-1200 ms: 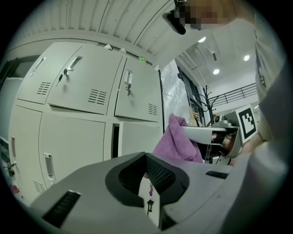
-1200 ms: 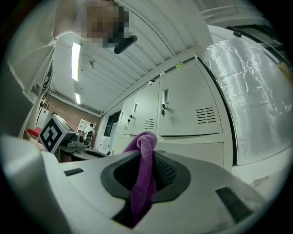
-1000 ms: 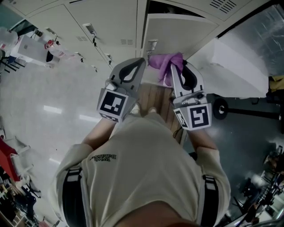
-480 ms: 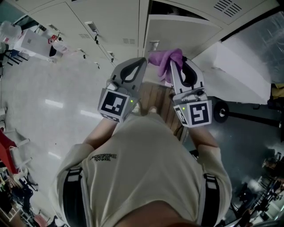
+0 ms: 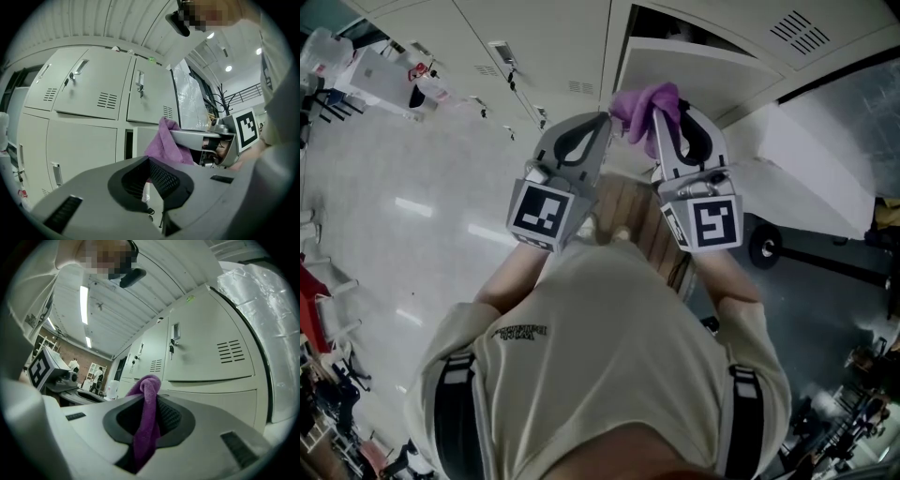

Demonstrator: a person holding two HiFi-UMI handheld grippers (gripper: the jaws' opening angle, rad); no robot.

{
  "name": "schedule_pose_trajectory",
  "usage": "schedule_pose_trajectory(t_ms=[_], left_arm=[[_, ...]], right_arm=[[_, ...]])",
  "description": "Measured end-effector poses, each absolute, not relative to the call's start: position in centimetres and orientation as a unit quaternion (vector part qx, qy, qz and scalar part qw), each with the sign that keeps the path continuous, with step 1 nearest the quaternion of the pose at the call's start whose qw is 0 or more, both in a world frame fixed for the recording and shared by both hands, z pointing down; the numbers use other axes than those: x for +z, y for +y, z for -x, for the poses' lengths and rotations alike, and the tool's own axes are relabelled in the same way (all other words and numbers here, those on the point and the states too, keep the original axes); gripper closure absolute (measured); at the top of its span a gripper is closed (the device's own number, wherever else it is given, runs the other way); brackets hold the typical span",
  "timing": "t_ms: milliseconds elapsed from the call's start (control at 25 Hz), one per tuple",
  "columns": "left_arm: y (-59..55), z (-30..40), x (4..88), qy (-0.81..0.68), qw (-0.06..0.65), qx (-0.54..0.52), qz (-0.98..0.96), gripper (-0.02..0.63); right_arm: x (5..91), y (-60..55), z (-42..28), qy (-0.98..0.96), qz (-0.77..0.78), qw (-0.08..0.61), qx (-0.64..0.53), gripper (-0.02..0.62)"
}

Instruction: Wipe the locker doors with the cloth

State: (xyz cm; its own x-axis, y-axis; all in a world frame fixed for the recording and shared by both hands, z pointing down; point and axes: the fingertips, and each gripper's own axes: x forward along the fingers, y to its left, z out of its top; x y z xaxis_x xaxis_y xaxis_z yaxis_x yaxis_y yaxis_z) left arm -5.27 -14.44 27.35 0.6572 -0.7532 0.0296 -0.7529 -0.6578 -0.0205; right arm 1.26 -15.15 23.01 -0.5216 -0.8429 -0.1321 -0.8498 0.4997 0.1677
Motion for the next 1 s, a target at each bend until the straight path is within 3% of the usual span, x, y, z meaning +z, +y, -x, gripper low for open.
schedule_pose_trajectory(t_ms=[1000], left_arm=[[-19.2, 5.3, 29.7, 0.418, -0.020, -0.032, 0.908, 0.604]], right_arm=[[25.1, -21.7, 0.2, 0.863, 0.495, -0.006, 0.098, 0.540]])
